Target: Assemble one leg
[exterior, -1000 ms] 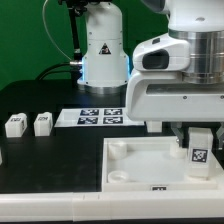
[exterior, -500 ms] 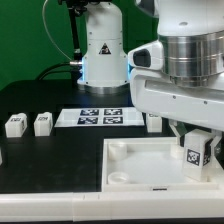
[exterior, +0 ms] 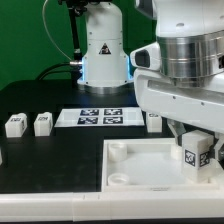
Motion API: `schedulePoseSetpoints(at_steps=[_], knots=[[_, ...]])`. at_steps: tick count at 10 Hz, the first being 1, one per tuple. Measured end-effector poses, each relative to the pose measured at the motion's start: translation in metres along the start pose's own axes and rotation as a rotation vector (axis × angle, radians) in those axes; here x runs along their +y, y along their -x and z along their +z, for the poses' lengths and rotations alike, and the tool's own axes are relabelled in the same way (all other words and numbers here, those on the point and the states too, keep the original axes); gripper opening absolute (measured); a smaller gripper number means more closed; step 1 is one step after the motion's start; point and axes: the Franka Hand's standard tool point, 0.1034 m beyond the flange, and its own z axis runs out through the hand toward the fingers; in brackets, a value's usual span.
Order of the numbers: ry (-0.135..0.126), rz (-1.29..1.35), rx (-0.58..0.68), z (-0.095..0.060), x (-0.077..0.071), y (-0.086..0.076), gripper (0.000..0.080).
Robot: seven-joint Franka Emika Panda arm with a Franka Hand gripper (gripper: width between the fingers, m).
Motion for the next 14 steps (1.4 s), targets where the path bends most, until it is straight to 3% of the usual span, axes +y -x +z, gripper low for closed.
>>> schedulePoseSetpoints(at_steps=[1,2,4,8,9,11,13,14], knots=[[0.002,-0.077,0.002,-0.0003,-0.0007,-0.0001,0.0581],[0.002,-0.237,0.005,-0.0010,-0.0013,-0.0007,0.0635],[0.020,-0.531,0.022,-0.0016,-0.0037,0.0014,0.0645],[0.029,-1.068,0.009,0.0033,0.0001,-0.0021,0.0649],[0.046,-1.244,0.011,0.0028,0.0011,-0.0053,0.0649],[0.055,-1.311,0.032,0.0001,-0.0007,-0.0050,0.0649],[0.056,-1.309,0.030,0.0013,0.0002,-0.0058,0.0619],[0.056,-1.309,0.030,0.0014,0.0003,-0.0059,0.0443]])
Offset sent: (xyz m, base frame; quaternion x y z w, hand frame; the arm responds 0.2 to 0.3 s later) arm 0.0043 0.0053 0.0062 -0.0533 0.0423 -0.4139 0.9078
